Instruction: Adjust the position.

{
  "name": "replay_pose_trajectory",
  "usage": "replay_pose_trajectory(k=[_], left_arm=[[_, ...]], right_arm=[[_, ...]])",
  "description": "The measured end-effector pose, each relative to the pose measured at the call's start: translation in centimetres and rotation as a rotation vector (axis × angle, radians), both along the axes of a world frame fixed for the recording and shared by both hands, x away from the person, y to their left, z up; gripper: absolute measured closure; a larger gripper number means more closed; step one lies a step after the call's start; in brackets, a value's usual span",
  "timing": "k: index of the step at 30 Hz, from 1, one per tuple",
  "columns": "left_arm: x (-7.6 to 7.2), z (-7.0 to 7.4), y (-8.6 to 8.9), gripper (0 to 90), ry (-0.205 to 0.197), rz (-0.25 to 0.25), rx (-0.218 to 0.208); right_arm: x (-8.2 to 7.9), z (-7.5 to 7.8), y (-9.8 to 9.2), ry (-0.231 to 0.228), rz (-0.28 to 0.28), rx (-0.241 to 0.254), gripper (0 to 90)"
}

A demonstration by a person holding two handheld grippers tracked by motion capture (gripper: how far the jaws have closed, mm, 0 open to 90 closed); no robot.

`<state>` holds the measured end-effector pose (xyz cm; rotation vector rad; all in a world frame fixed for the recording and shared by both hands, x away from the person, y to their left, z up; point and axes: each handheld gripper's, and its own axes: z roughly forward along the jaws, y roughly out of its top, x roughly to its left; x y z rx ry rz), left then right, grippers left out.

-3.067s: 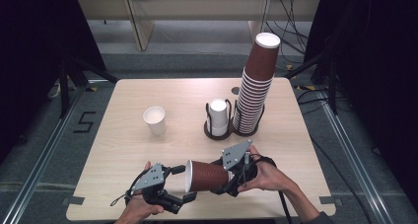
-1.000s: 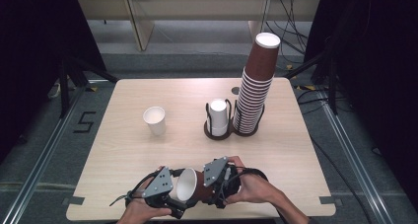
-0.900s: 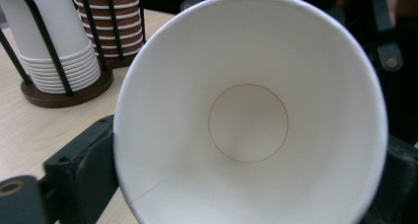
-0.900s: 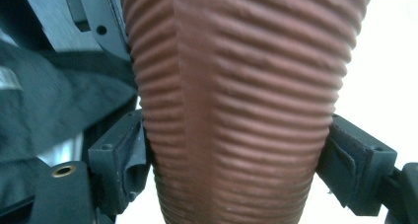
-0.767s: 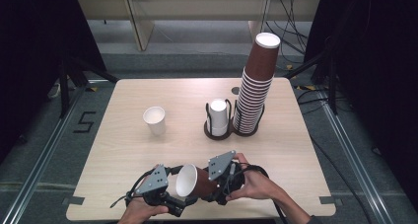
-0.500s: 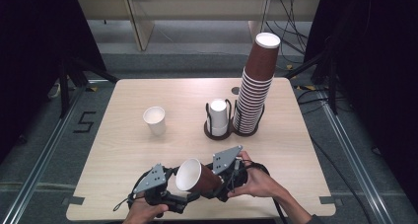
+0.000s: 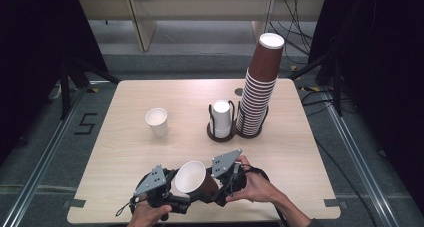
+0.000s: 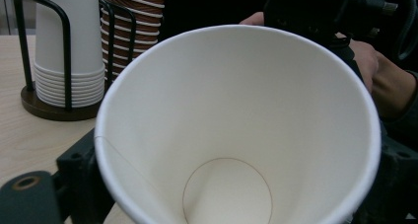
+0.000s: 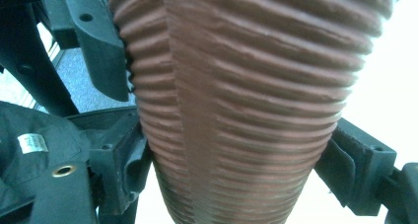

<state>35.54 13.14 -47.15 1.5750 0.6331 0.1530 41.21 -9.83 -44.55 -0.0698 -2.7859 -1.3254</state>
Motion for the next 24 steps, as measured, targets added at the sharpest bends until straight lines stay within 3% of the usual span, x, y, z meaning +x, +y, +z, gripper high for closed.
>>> replay_pose_trajectory(k=[3,4,6,12,17,19,21,23,24], left_arm=[[0.1,0.1,0.2,11.2,0.009,-0.002,-0.013],[0.1,0.2,0.2,11.7,0.002,-0.003,-0.013],[0.0,0.4,0.3,12.2,-0.005,0.011,0.002],[0.1,0.9,1.0,12.3,-0.022,0.049,-0.009],[0.5,1.0,1.8,12.4,-0.015,0.111,0.031],[0.6,0.9,1.7,12.3,-0.021,0.115,0.021],[0.6,0.9,1.9,12.3,-0.022,0.147,0.075],[0.8,0.8,2.0,12.3,-0.023,0.161,0.066],[0.8,0.8,2.1,12.3,-0.026,0.18,0.085]], right_arm=[[0.1,0.0,-0.1,0.015,-0.006,0.016,20.7],[0.2,-0.1,-0.1,0.046,-0.003,0.034,20.1],[0.3,-0.1,-0.2,0.044,-0.018,0.027,16.9],[0.5,-0.2,-1.2,0.051,-0.047,0.031,15.8],[0.7,-0.2,-3.0,0.041,-0.096,0.018,16.0],[0.7,-0.3,-3.3,0.039,-0.108,0.022,16.0],[0.8,-0.3,-3.9,0.044,-0.134,0.003,17.0],[1.0,-0.4,-4.6,0.024,-0.146,0.006,17.8],[1.0,-0.4,-4.6,0.024,-0.146,0.006,17.8]])
